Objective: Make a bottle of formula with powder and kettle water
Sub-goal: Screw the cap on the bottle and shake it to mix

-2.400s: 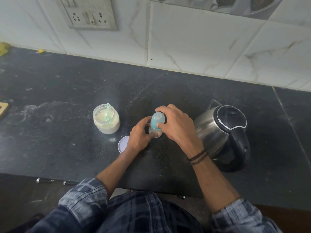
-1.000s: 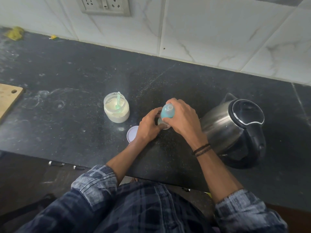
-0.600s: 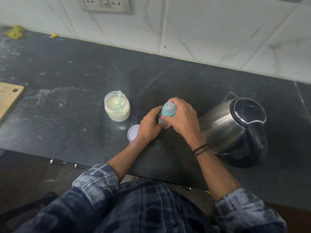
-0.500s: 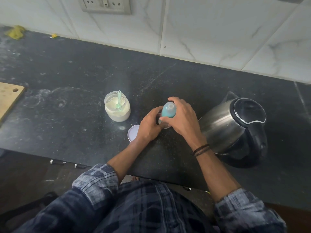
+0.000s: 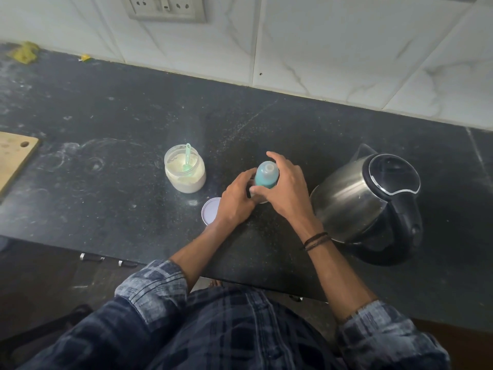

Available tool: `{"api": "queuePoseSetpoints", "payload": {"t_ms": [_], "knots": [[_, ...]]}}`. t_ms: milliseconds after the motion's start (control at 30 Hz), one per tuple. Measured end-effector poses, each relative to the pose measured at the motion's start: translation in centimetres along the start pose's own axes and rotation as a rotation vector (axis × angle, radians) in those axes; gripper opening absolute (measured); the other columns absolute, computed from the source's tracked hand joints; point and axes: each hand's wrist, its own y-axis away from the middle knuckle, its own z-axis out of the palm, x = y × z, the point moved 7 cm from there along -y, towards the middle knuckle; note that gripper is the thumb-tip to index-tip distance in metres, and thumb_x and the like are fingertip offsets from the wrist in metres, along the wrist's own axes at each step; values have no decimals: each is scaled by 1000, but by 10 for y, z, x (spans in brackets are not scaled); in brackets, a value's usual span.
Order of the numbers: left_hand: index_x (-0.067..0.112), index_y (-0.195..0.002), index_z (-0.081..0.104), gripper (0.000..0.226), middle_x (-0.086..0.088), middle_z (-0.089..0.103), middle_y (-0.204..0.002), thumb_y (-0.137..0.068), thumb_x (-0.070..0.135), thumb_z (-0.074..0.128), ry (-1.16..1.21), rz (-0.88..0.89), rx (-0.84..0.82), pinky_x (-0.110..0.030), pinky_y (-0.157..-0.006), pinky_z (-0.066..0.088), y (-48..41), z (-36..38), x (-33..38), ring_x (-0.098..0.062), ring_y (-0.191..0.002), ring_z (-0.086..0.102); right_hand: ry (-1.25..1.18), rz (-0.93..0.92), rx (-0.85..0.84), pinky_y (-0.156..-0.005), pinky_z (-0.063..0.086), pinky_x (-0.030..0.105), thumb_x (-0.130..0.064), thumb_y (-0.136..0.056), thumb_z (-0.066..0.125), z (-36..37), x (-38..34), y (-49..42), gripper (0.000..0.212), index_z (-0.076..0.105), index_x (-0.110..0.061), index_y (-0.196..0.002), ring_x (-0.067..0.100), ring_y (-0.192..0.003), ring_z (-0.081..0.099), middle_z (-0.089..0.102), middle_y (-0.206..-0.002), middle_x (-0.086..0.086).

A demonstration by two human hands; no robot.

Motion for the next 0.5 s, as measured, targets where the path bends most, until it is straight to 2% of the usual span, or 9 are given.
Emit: {"api": "queuePoseSetpoints", "payload": {"t_ms": [133,200,367,500], "knots": [[25,-140,52,61,8,63,-133,-86,29,78,-11,-6,-1,-33,-97,47,-1,1,-1,-12,-117,61,-23,-2,-93,-98,42,31,-19,-72,89,-3,-1,-4,86,48,-27,-148,18,-119,51,60,-134,-3],[24,-140,53,59,8,64,-132,-86,26,77,-14,-10,-1,-33,-96,48,-1,1,-1,-13,-116,61,-31,-21,-68,-100,42,30,-16,-73,86,-2,-2,-2,85,48,-26,-148,21,-121,53,60,-136,-3],[22,-137,54,51,8,64,-130,-89,20,71,-31,-8,18,-34,-95,47,0,0,2,-12,-115,60,-39,-34,8,-93,31,17,-16,-79,83,8,0,7,86,41,-25,-154,19,-117,50,58,-138,-3],[24,-136,54,47,12,63,-128,-90,19,66,-88,-7,50,-29,-85,38,2,0,3,-12,-110,59,-69,-18,89,-92,30,15,-18,-78,85,9,2,11,86,42,-20,-152,19,-112,50,59,-139,-1]]}}
